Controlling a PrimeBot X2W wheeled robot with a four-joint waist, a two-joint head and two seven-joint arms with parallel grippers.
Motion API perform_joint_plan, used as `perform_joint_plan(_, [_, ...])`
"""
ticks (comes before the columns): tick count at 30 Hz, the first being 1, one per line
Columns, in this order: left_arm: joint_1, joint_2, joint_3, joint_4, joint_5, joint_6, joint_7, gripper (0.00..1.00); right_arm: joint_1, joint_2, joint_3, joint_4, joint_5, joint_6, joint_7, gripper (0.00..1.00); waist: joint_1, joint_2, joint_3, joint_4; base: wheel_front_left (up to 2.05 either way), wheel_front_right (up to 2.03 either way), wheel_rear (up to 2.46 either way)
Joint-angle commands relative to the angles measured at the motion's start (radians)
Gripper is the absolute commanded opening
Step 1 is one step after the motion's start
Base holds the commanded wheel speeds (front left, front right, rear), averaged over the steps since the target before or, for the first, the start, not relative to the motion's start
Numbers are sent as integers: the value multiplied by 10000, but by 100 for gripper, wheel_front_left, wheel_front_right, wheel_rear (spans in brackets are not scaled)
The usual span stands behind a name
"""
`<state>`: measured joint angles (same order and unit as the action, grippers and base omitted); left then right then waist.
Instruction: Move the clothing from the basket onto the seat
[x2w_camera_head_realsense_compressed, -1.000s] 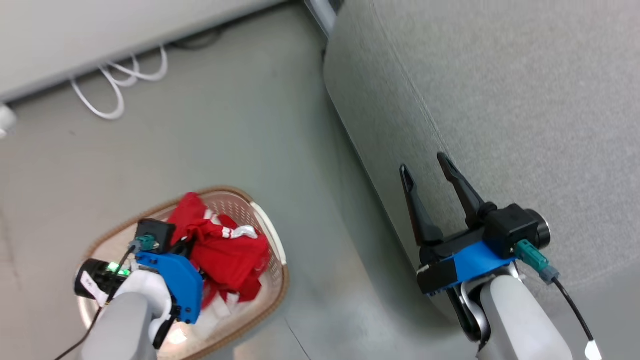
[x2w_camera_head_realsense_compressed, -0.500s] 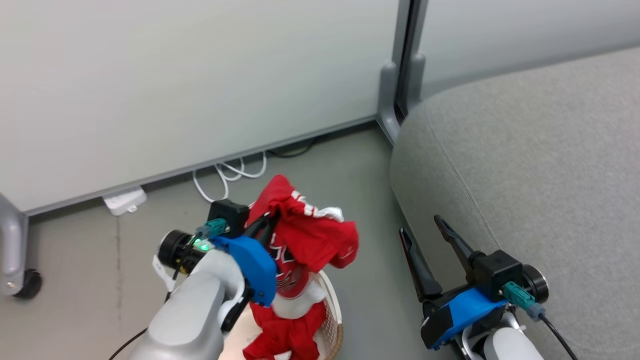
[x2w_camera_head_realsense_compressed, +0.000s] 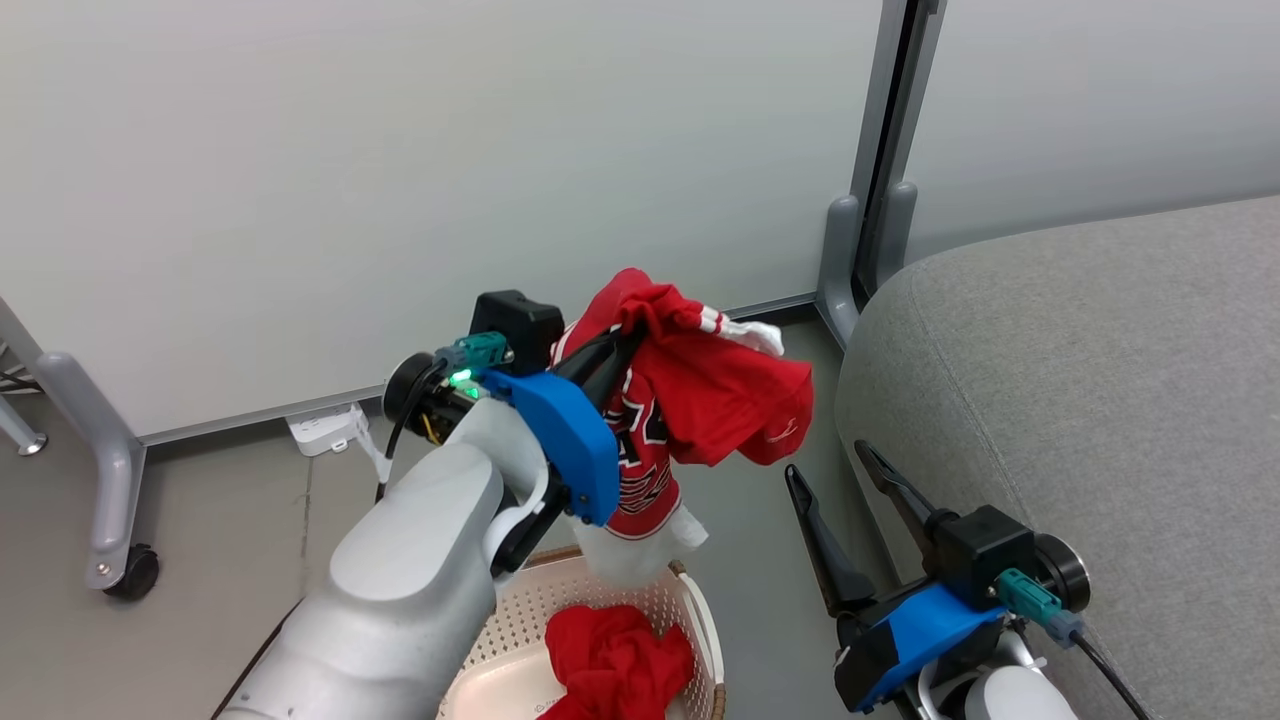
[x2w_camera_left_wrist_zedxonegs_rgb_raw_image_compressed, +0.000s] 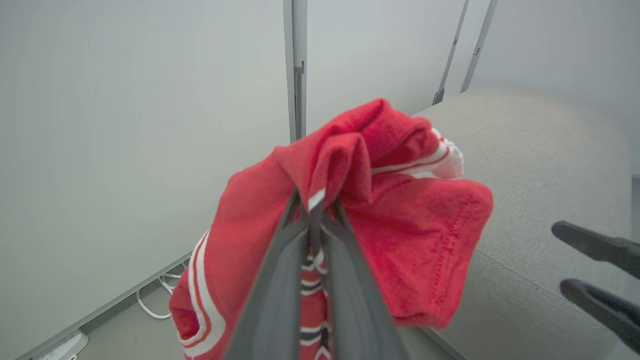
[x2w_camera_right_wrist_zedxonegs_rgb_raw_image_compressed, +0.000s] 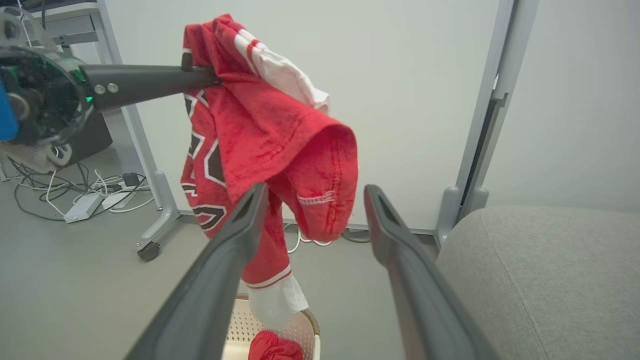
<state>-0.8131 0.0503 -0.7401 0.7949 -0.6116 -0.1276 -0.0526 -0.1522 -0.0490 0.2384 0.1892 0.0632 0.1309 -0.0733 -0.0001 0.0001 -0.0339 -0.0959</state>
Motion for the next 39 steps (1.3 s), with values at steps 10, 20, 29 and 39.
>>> perform_joint_plan(10, [-686,16,-739,276,-663,-20,-203,0,110,-24,79,25,-73,-3,109,100,1,-1,-86,-138,0,0,0])
perform_joint_plan(20, [-739,12,-1249,626,-1104,83,-481,0,-457,-24,70,-72,-335,-3,411,100,1,-1,-139,-156,0,0,0])
perform_joint_plan(29, [-804,12,-1690,752,-1419,89,-564,0,-1485,-318,385,520,-163,-3,1508,100,1,-1,-213,-1,0,0,0])
perform_joint_plan(39, [-885,13,-2268,660,-1877,100,-609,0,-2810,-400,1145,2136,991,-3,2186,100,1,-1,-177,297,0,0,0])
